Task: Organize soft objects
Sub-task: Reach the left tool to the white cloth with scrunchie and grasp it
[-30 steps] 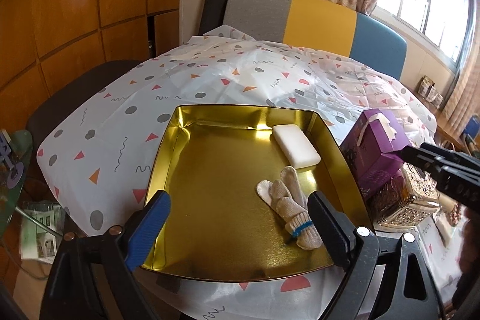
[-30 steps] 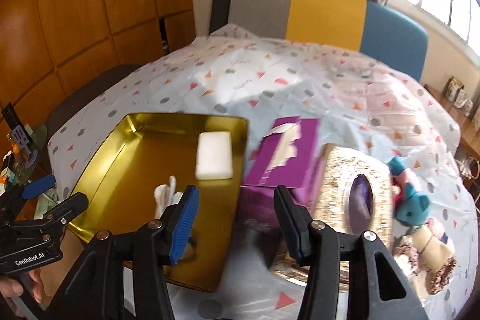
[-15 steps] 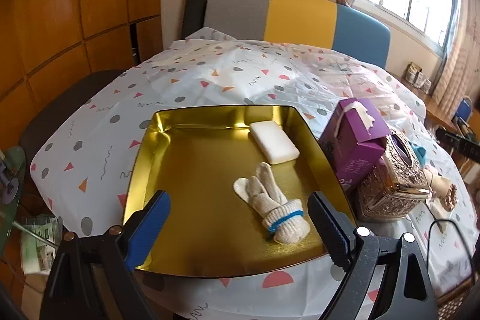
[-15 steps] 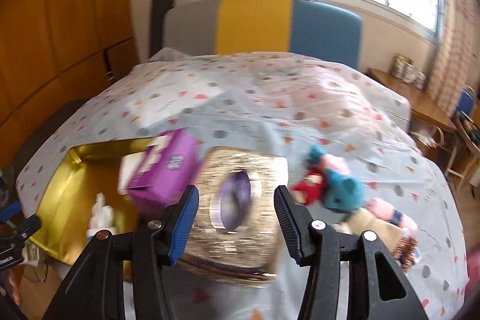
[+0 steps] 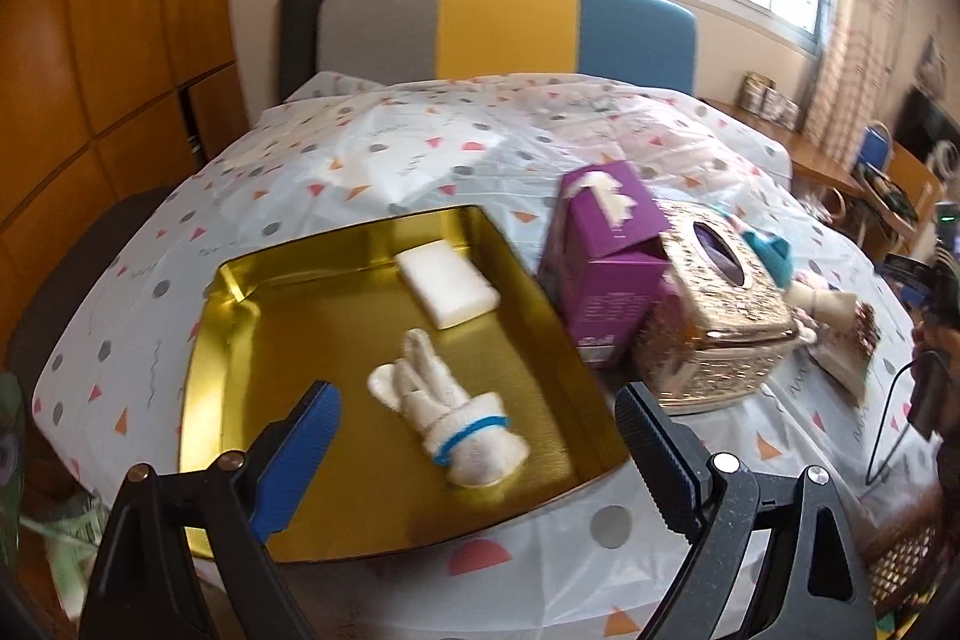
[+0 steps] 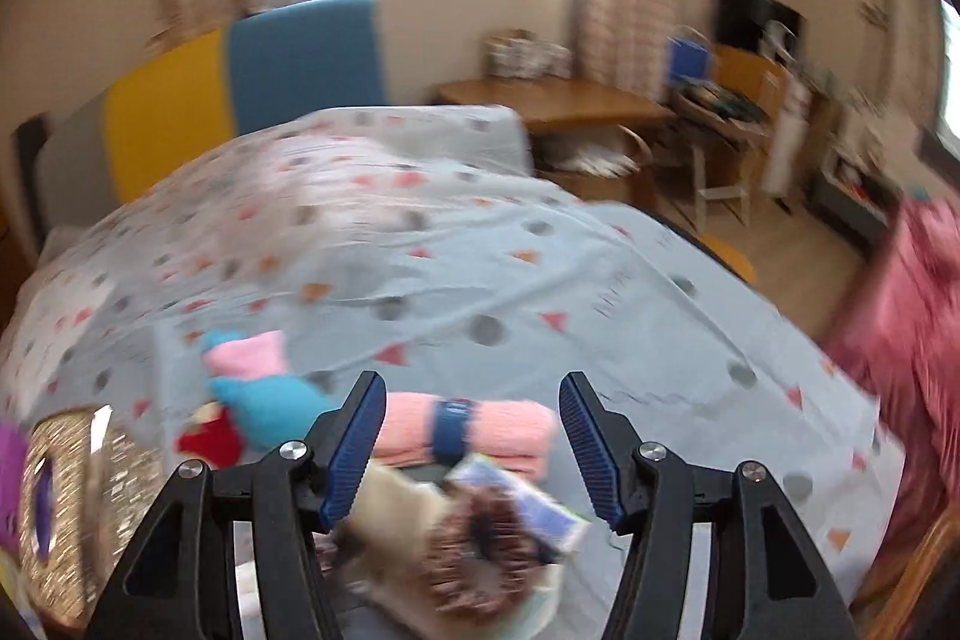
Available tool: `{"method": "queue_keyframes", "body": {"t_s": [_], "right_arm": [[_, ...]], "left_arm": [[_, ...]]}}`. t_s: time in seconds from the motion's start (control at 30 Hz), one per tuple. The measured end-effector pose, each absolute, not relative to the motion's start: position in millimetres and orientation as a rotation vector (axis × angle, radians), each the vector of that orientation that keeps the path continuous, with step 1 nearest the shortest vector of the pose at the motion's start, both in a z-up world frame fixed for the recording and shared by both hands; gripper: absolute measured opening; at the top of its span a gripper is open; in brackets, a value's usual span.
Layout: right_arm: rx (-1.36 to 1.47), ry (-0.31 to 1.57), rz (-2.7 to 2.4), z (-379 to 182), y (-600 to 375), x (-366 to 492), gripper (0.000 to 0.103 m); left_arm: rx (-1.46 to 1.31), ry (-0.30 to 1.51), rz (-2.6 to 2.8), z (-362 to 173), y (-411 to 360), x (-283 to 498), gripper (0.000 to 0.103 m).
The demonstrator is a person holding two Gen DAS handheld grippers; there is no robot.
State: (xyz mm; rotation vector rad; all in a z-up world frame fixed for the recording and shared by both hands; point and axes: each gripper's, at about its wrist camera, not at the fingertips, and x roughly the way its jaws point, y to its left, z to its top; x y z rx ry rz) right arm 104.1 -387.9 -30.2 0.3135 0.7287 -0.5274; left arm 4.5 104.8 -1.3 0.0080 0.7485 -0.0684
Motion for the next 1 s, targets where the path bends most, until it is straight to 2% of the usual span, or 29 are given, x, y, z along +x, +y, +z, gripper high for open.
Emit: {"method": "queue_keyframes", "body": {"t_s": [0.07,0.23,0.63,0.7,0.77,1.0], "right_arm": [[0.489,0.756,-0.536,-40,-416,98,0.061],[0.638,0.79,-0.516,-54,-438,89,0.061],[0.692,0.79,-0.475,-57,-436,89,0.061],[0.703,0.789,-0.472,-57,-437,89,0.061],[0.711,0.781,-0.468,-56,-438,88,0.061],[0.759,0.754,-0.45,-55,-445,84,0.061]], "left_arm": [[0.02,0.744,-0.126,3,89,7,0.093],[0.095,0.715,-0.302,20,34,12,0.093],[0.261,0.767,-0.6,25,-111,41,0.093],[0.29,0.791,-0.626,19,-130,47,0.086],[0.321,0.821,-0.659,11,-148,54,0.074],[0.371,0.936,-0.659,-23,-196,87,0.069]]}}
